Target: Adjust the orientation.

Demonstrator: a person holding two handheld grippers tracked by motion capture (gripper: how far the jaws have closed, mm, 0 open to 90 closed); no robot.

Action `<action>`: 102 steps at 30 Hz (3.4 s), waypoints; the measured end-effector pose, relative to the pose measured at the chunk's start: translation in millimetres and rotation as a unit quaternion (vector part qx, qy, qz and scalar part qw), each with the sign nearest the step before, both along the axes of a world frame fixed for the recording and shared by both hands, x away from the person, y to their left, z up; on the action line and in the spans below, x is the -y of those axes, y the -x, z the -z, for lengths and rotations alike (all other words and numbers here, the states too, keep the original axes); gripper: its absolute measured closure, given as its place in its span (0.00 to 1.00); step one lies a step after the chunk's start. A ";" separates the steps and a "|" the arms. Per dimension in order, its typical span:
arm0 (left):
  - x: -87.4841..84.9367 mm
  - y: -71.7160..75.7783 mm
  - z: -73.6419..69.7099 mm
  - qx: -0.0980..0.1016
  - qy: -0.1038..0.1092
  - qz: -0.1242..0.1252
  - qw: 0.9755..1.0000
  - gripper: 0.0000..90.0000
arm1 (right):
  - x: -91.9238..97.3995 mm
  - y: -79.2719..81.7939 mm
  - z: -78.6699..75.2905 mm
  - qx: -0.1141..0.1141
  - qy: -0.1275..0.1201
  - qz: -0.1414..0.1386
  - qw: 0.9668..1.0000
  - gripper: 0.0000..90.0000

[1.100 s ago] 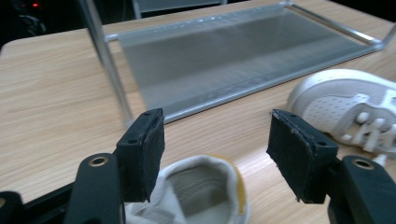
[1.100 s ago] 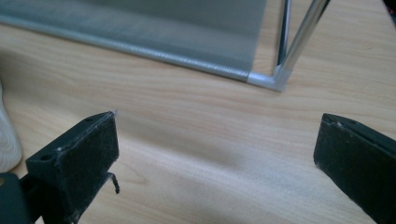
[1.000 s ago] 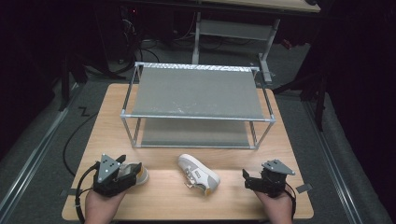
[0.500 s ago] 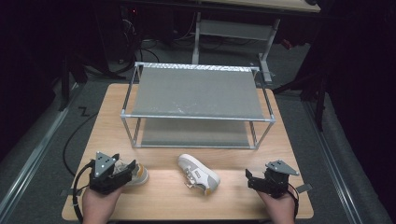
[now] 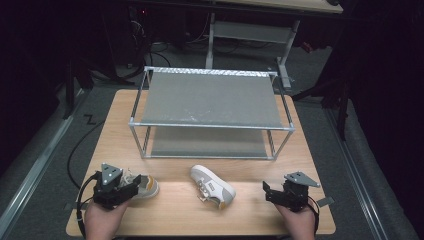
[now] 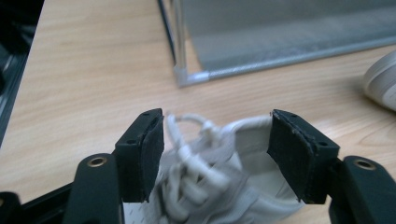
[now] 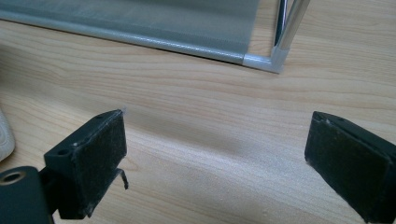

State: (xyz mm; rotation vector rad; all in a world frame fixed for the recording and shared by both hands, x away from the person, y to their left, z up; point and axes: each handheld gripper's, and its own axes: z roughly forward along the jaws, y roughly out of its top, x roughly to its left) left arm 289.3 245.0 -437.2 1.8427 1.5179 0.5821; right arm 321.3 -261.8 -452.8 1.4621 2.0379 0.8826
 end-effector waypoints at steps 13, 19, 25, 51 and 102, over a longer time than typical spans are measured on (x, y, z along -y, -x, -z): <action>1.8 -0.1 6.8 -0.016 -0.015 0.002 1.000 0.42 | 5.8 -2.0 0.3 -0.004 -0.011 0.007 1.000 0.08; 5.3 -1.2 15.4 0.003 -0.030 -0.003 1.000 0.55 | 5.5 -2.2 0.9 -0.004 -0.010 0.008 1.000 0.09; 9.3 1.1 18.1 0.026 -0.038 -0.003 0.999 0.73 | 6.6 -1.8 2.2 -0.009 -0.015 0.011 1.000 0.10; 63.1 2.8 15.4 0.074 -0.061 0.106 0.990 0.89 | 8.8 -3.0 4.5 -0.014 -0.027 0.005 1.000 0.17; 8.3 -4.4 39.8 -0.008 0.007 0.050 0.999 0.65 | -66.9 11.0 -9.7 0.039 -0.051 -0.099 0.993 0.21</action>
